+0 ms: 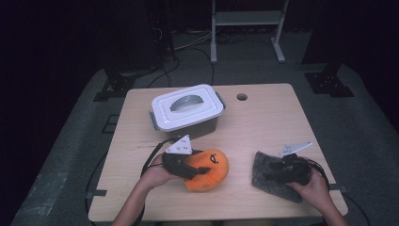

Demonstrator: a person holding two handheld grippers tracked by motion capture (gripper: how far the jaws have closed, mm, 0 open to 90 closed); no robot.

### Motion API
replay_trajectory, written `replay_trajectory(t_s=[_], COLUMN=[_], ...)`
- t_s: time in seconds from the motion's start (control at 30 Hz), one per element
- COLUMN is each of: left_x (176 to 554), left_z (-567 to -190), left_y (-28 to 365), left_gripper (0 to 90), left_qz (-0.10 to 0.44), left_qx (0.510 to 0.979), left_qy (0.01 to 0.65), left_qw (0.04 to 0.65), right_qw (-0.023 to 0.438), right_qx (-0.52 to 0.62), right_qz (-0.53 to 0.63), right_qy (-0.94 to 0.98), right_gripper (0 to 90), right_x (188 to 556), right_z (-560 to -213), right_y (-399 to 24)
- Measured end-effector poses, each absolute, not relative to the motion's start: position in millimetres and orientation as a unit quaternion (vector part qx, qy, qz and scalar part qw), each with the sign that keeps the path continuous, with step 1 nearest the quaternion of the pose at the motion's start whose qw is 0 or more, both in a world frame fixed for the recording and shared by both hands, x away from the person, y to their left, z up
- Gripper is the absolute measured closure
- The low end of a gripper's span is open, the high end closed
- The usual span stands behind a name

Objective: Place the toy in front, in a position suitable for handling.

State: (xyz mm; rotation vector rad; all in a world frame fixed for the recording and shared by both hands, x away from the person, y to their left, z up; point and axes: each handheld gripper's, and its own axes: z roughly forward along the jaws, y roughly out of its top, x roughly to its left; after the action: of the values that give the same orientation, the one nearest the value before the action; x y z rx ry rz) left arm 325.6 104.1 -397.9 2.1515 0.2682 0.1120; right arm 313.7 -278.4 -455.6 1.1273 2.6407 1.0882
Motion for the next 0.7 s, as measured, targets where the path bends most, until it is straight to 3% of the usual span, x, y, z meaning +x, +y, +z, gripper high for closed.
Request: replay_trajectory(t_s=[0.13,0.33,0.43,0.7], left_x=[330,333,332,331], left_z=[-405,-415,-418,-416], left_y=[87,74,72,73], left_gripper=[38.7,36.8,34.7,18.4], left_qz=[0.033,0.023,0.024,0.024], left_qx=[0.878,0.887,0.888,0.885], left_qy=[0.096,0.085,0.080,0.079], left_qw=[0.467,0.454,0.453,0.459], right_qw=[0.034,0.040,0.046,0.072], right_qx=[0.373,0.362,0.355,0.338], right_qz=[0.342,0.330,0.328,0.306], right_qy=[0.862,0.871,0.874,0.887], right_gripper=[43.4,37.5,30.0,20.2], right_x=[315,312,309,302], right_z=[-459,-464,-465,-466], right_y=[-279,-273,-270,-259])
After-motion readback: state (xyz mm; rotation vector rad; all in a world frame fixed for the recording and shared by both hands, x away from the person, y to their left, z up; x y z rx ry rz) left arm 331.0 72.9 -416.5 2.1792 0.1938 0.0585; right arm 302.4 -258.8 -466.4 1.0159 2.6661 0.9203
